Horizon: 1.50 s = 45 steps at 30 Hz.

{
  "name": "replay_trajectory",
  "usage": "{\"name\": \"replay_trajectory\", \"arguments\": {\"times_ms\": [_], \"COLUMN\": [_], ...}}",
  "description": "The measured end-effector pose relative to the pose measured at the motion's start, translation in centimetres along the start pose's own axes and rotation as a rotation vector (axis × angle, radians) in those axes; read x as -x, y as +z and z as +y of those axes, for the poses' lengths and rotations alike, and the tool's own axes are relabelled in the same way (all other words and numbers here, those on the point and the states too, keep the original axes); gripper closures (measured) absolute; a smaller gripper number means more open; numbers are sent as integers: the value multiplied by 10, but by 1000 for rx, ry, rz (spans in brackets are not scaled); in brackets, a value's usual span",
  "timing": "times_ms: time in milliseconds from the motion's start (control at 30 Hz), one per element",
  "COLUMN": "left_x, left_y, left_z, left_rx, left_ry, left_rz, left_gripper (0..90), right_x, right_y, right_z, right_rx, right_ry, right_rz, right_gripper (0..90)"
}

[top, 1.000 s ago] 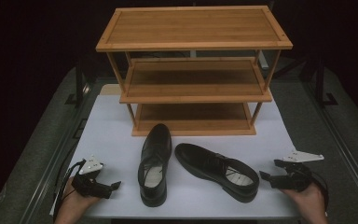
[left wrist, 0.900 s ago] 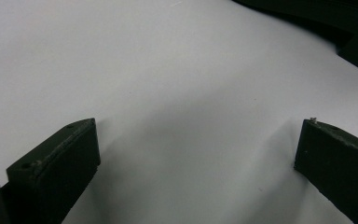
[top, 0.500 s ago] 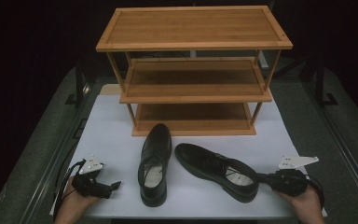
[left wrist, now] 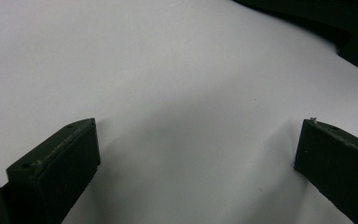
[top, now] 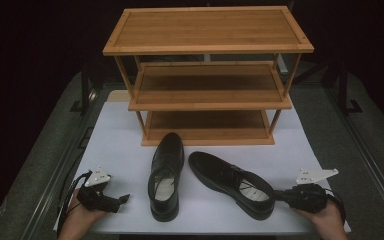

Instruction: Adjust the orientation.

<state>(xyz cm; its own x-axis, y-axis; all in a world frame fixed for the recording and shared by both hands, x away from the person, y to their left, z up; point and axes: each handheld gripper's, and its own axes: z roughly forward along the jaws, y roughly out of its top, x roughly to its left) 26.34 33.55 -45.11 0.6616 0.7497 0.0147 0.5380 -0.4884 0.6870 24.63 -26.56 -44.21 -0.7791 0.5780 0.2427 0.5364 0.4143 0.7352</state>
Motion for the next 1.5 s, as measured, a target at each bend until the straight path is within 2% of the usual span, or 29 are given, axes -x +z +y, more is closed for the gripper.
{"name": "replay_trajectory", "arguments": {"times_ms": [100, 267, 567, 1500], "left_x": [0, 0, 0, 0], "left_y": [0, 0, 0, 0], "left_z": [0, 0, 0, 0], "left_rx": [0, 0, 0, -2], "left_ry": [0, 0, 0, 0], "left_rz": [0, -1, 0, 0], "left_gripper": [0, 0, 0, 0], "right_x": [-3, -8, -26, -67], "right_y": [3, 7, 20, 55], "right_z": [0, 2, 9, 28], "right_rx": [-5, -16, -46, -83], "right_ry": [-13, -36, -79, -184], "right_rz": [41, 78, 157, 277], "right_gripper": [897, 897, 898, 897]}}
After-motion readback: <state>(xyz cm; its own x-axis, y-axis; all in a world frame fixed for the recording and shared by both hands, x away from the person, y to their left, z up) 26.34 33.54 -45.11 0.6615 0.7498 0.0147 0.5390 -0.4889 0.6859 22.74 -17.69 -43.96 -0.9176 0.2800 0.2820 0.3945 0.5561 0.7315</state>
